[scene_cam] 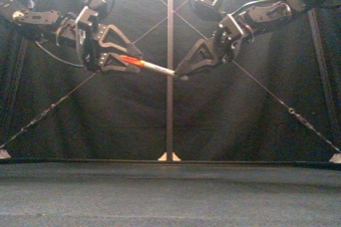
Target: Uncap the pen
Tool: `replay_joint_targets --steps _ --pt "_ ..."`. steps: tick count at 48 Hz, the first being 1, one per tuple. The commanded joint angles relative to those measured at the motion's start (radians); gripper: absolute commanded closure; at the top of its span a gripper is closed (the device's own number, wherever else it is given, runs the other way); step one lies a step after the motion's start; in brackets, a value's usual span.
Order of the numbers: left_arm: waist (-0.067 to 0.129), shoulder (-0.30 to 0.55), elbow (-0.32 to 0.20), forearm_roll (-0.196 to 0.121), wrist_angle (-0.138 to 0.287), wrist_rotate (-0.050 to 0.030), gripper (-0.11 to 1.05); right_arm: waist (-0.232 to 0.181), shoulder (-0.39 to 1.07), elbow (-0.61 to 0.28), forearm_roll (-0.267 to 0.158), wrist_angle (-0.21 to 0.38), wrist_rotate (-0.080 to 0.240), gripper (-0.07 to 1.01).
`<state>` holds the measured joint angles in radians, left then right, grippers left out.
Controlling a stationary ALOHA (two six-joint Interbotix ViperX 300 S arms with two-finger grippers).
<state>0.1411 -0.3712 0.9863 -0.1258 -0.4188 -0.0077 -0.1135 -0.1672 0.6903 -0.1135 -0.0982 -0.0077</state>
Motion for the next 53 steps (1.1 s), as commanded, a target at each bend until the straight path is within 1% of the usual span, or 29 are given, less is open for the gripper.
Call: replay_joint_targets --steps 1,9,14,15,16,17,18,20,21,22,23,29,30,31,32,33,36,39,47,53 --pt "-0.011 0.002 -0.028 -0.002 -0.002 -0.0015 0.07 -0.003 -0.017 -0.025 0.000 -0.009 0.002 0.48" --pt "-0.012 0.006 -0.026 -0.003 -0.002 -0.0015 0.07 -0.003 -0.018 -0.028 0.000 -0.009 0.000 0.48" --pt "-0.017 0.006 -0.025 -0.003 -0.002 -0.0015 0.08 -0.003 -0.018 -0.028 0.000 -0.009 0.000 0.48" --pt "-0.017 0.006 -0.025 -0.002 -0.002 0.0000 0.08 -0.003 -0.018 -0.028 0.000 -0.009 0.000 0.48" --pt "-0.017 0.006 -0.025 -0.002 -0.002 -0.0015 0.08 -0.003 -0.018 -0.028 0.000 -0.011 0.000 0.48" --pt "-0.017 0.006 -0.023 -0.003 -0.002 0.0000 0.08 -0.005 -0.020 -0.028 0.000 -0.009 0.000 0.48" --pt "-0.017 0.006 -0.025 -0.002 -0.002 -0.0015 0.09 -0.005 -0.020 -0.028 0.000 -0.009 0.000 0.48" --pt "-0.017 0.006 -0.023 -0.003 -0.002 -0.0015 0.11 -0.003 -0.020 -0.028 0.000 -0.009 0.000 0.48" --pt "-0.017 0.006 -0.021 -0.002 -0.002 0.0000 0.12 -0.003 -0.021 -0.028 0.000 -0.009 0.000 0.48" --pt "-0.017 0.006 -0.021 -0.002 -0.002 -0.0015 0.14 -0.005 -0.021 -0.028 0.000 -0.009 0.000 0.48" --pt "-0.017 0.006 -0.020 -0.002 -0.002 0.0000 0.16 -0.003 -0.023 -0.026 0.000 -0.009 0.000 0.48" --pt "-0.018 0.005 -0.015 -0.003 -0.002 0.0000 0.33 -0.005 -0.029 -0.026 0.000 -0.009 -0.002 0.48" --pt "-0.018 0.005 -0.017 -0.003 -0.002 -0.0015 0.36 -0.003 -0.029 -0.026 -0.002 -0.009 -0.002 0.48" --pt "-0.018 0.005 -0.017 -0.002 -0.002 0.0000 0.40 -0.005 -0.031 -0.028 -0.003 -0.009 -0.002 0.48" --pt "-0.020 0.005 -0.015 -0.003 -0.002 -0.0015 0.42 -0.005 -0.031 -0.028 -0.006 -0.009 0.000 0.48" --pt "-0.020 0.003 -0.015 -0.002 -0.002 0.0000 0.44 -0.005 -0.031 -0.028 -0.008 -0.009 0.000 0.48" --pt "-0.025 0.000 -0.015 -0.002 -0.002 0.0000 0.50 -0.005 -0.034 -0.028 -0.020 -0.009 0.006 0.48" --pt "-0.028 -0.003 -0.015 -0.002 -0.002 0.0000 0.53 -0.005 -0.037 -0.025 -0.031 -0.011 0.008 0.48" --pt "-0.029 -0.025 -0.005 -0.002 -0.002 0.0000 0.53 -0.005 -0.051 -0.017 -0.037 -0.009 0.008 0.48" --pt "-0.029 -0.061 0.023 -0.003 -0.002 0.0000 0.53 -0.008 -0.075 -0.002 -0.037 -0.009 0.008 0.48"
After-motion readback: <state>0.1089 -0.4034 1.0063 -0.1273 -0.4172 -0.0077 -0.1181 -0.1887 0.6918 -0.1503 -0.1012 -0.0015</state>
